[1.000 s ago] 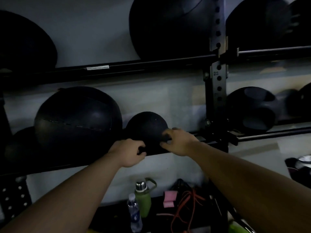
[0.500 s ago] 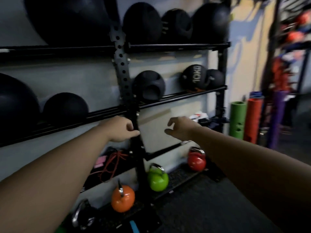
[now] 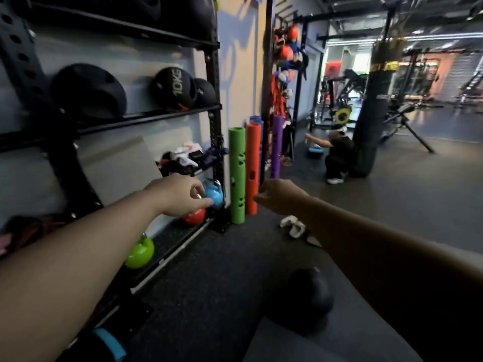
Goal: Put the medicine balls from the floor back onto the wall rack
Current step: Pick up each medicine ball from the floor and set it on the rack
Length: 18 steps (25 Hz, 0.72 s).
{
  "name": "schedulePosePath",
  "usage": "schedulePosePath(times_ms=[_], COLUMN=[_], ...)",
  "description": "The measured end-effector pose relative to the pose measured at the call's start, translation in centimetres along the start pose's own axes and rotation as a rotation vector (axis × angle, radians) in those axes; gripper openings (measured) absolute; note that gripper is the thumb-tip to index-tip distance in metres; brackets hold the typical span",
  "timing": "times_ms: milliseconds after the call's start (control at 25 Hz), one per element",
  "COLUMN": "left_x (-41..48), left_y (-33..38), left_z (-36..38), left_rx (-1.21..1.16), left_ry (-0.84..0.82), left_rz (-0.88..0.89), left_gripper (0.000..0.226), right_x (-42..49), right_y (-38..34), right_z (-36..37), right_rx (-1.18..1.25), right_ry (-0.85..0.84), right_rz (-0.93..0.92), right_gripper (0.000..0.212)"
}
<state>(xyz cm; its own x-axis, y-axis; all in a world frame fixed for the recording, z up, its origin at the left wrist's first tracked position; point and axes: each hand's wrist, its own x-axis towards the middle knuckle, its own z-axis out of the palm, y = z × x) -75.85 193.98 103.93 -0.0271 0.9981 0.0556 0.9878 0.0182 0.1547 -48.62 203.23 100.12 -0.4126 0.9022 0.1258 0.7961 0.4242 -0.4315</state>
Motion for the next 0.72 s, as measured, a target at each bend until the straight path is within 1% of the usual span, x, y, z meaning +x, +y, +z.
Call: schedulePosePath(times_ms=[80,160,280,400,440,560,600,640,720], left_x=[0.0,0.8,3.1,7.2,8.7,12.9,14.4,15.7,18.1], left_y=[3.1,6.7,12.7,18.9,20.7,25.1,26.7,28.2,30.7], left_z=[2.7,4.2,5.6,8.6,9.9,13.7,15.1,16.6,19.2], left_rx=[0.033,0.041,0.014,-0.001,-0.009,-0.021,-0.025,-0.031,-0.05], left_ry=[-0.067,-0.075,-0.1,-0.131,-0.141,-0.185,-0.2,-0.221,-0.272], left_rz=[0.061,0.096,0.147,0.189,0.185,0.133,0.115,0.101,0.077], left_gripper=[0.058,0.053,0.053,0.052,0.051,0.056,0.056,0.056,0.059], right_x=[-3.7,-6.2,-7.8,-7.7,-7.3,-6.3,-5.9,-5.5,-4.3], right_y=[3.9,7.7,13.8,21.3,24.0,31.0,33.6,36.1,40.4], right_z=[0.5,0.1,-1.2,-2.3,-2.5,-3.3,-3.6,-3.9,-4.5], right_rx=[-0.007,-0.023,-0.009,0.0,0.001,0.028,0.02,-0.012,-0.092], right_ry=[-0.011,-0.007,0.012,-0.011,-0.02,-0.032,-0.053,-0.082,-0.132], right_rz=[0.086,0.152,0.186,0.232,0.239,0.253,0.253,0.253,0.249], right_gripper=[0.037,0.038,0.039,0.043,0.042,0.023,0.022,0.026,0.041])
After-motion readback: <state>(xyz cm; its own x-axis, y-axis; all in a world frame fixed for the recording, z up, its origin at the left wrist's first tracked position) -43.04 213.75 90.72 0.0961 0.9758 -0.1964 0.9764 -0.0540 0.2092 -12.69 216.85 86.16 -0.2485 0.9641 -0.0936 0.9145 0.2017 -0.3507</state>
